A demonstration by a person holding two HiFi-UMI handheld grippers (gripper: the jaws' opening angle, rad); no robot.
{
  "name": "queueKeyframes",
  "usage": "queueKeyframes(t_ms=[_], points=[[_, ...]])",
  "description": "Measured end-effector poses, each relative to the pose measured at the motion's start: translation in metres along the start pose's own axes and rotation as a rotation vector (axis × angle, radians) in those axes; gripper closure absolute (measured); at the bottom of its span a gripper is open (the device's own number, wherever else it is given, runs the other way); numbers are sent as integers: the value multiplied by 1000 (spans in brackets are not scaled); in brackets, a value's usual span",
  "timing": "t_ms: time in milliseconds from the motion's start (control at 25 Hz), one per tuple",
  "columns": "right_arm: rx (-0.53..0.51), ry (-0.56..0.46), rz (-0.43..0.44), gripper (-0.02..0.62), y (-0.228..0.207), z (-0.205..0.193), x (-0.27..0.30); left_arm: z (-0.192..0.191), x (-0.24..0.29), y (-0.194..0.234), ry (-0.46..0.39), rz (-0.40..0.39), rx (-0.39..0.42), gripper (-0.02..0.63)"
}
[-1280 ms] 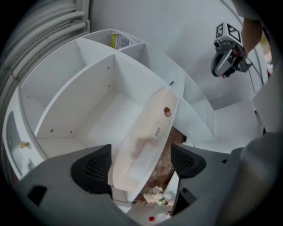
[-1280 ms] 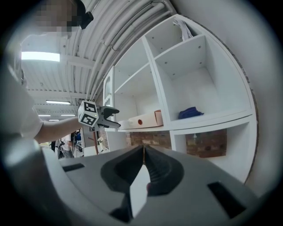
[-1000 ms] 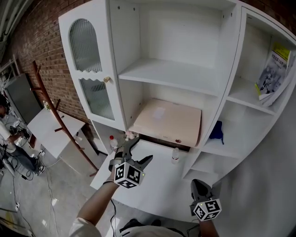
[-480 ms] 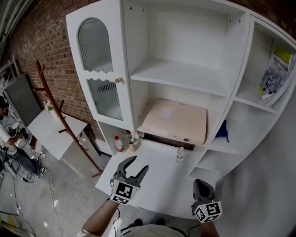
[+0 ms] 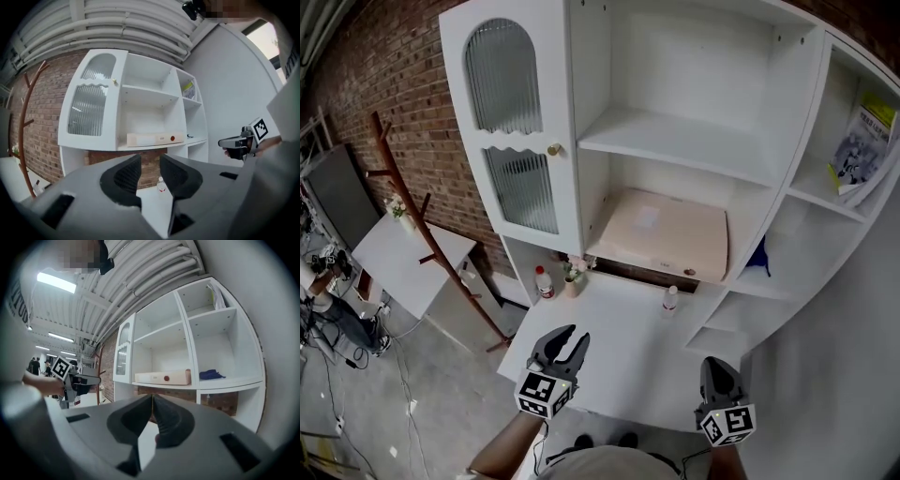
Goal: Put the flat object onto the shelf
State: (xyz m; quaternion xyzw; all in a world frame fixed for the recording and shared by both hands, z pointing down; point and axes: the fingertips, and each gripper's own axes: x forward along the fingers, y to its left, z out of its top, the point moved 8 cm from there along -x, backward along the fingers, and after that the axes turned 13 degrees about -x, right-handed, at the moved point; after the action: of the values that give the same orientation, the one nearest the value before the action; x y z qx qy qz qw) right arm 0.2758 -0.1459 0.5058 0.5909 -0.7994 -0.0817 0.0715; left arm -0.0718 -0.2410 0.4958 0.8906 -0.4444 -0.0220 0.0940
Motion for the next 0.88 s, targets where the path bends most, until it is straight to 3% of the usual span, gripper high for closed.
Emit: queueKeyframes(t_ms=[120,320,480,880], points=[[-10,6,-14,565,2,-1,-3,-9,-8,-1,-4,-25,-60,536],[-1,15,-34,565,4,-2,-5,-21,-18,-3,-21,-28,-51,574],[-18,16,-33,566,7,0,-3,-26,-22,2,-32,-3,-64,578],[-12,6,-38,568,3,2,-1,-35,-13,1,12,-43,-80,580]])
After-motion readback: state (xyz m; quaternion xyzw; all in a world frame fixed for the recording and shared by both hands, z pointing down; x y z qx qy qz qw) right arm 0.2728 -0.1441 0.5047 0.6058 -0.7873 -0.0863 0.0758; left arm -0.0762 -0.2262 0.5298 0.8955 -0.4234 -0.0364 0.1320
